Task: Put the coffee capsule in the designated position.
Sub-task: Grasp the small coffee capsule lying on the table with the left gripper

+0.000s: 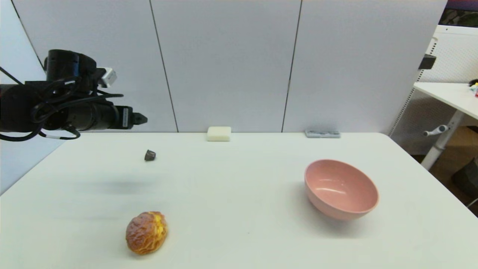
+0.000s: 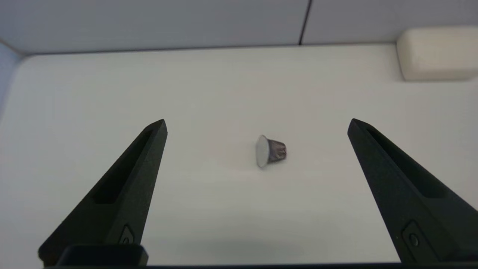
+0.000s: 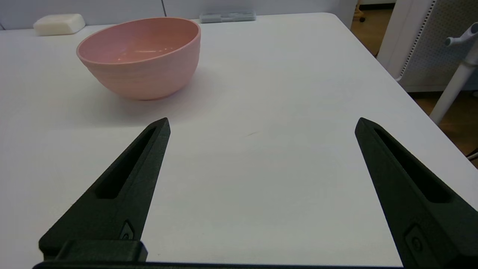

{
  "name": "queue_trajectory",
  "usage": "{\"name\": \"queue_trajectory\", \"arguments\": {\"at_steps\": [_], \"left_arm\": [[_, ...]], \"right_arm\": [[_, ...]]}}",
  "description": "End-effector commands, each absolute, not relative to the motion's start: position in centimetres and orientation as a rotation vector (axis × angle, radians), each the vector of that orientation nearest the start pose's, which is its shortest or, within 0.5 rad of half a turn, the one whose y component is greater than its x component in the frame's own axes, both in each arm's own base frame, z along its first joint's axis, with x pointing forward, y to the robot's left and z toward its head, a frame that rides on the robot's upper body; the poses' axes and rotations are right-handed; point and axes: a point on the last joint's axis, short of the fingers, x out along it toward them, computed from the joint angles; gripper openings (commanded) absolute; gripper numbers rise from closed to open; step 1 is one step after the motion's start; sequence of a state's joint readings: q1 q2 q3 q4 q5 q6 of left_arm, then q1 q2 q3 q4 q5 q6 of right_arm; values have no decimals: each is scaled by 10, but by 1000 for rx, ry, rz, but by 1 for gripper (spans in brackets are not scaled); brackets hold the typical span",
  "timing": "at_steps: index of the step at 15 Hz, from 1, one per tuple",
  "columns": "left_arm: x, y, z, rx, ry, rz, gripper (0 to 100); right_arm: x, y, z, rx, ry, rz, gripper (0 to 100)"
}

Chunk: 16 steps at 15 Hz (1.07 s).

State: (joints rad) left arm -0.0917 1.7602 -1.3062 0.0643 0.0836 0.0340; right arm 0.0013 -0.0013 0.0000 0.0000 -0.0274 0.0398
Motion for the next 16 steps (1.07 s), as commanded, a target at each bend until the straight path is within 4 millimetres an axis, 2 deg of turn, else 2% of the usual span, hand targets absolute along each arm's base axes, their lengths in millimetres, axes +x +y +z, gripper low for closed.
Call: {"name": "queue_trajectory", "arguments": {"at_steps": [1, 3, 16], "left_arm": [[351, -32, 202, 74, 697, -87, 100], [357, -33, 196, 70, 765, -102, 100], [385, -35, 167, 74, 831, -108, 100]], "right_arm": [[-23, -1, 75, 40, -1, -26, 100], [-23, -1, 75, 40, -1, -26, 100], [-23, -1, 75, 40, -1, -26, 100]]}}
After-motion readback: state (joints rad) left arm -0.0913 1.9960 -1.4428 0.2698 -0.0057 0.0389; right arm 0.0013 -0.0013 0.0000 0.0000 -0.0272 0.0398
